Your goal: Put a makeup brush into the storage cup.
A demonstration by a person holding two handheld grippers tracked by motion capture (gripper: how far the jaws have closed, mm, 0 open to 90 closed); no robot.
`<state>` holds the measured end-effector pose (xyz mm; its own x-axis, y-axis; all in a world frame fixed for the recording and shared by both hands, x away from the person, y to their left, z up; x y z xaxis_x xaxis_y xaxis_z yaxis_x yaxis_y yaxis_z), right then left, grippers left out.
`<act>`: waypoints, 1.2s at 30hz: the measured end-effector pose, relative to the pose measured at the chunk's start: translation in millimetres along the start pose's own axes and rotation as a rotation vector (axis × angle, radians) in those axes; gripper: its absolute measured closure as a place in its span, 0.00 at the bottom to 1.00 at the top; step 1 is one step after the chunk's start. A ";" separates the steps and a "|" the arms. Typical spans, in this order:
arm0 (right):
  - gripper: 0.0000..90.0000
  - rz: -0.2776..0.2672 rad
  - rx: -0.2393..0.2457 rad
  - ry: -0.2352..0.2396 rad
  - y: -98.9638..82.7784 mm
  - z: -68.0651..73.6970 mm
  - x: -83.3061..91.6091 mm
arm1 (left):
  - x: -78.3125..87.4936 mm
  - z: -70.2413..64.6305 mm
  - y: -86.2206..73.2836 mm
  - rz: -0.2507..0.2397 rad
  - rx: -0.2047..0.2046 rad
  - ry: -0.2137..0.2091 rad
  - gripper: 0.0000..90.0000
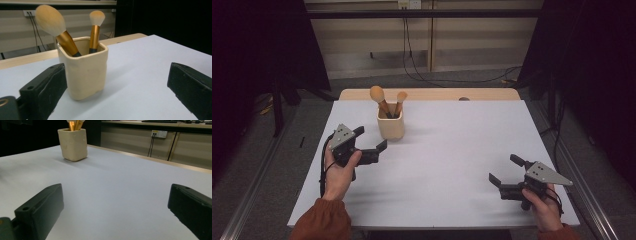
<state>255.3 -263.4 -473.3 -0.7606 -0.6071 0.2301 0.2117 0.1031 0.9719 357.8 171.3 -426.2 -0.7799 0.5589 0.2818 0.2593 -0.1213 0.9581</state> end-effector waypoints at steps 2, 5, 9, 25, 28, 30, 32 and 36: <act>0.00 0.003 0.000 -0.001 -0.5 -0.5 -0.2 | 6.2 -0.8 -4.2 0.001 -0.003 -0.002 0.03; 0.00 0.006 0.000 0.003 -0.8 0.6 -0.8 | 13.4 -3.4 -10.1 0.005 0.002 0.002 0.03; 0.00 0.007 0.001 0.003 -1.0 0.7 -1.0 | 19.5 -6.0 -16.8 0.004 0.013 -0.007 0.03; 0.00 0.013 0.007 0.002 -2.0 1.6 -1.5 | 50.0 -11.5 -52.3 0.045 0.005 0.003 0.03; 0.00 0.014 0.008 0.000 -2.1 1.3 -1.4 | 55.2 -11.7 -56.2 0.042 0.014 0.012 0.03; 0.00 0.013 0.007 0.001 -1.8 1.9 -1.3 | 58.0 -12.7 -57.6 0.042 0.016 0.016 0.03; 0.00 0.011 0.008 0.000 -1.8 1.8 -0.8 | 60.6 -13.6 -58.8 0.037 0.012 0.020 0.03; 0.00 0.010 0.004 -0.002 -2.0 1.6 0.1 | 64.6 -15.5 -60.1 0.030 0.021 0.027 0.03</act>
<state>253.9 -262.4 -475.1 -0.7595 -0.6045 0.2403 0.2172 0.1125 0.9696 283.0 202.0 -464.8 -0.7866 0.5329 0.3118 0.2944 -0.1201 0.9481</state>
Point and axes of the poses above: each handheld gripper's, and its own axes: x roughly backward along the jaws, y roughly out of its top, z roughly to its left, the point moved 5 cm from there along -x, roughly forward along the jaws, and after that the axes turned 6 degrees about y, right-handed, at the moved point
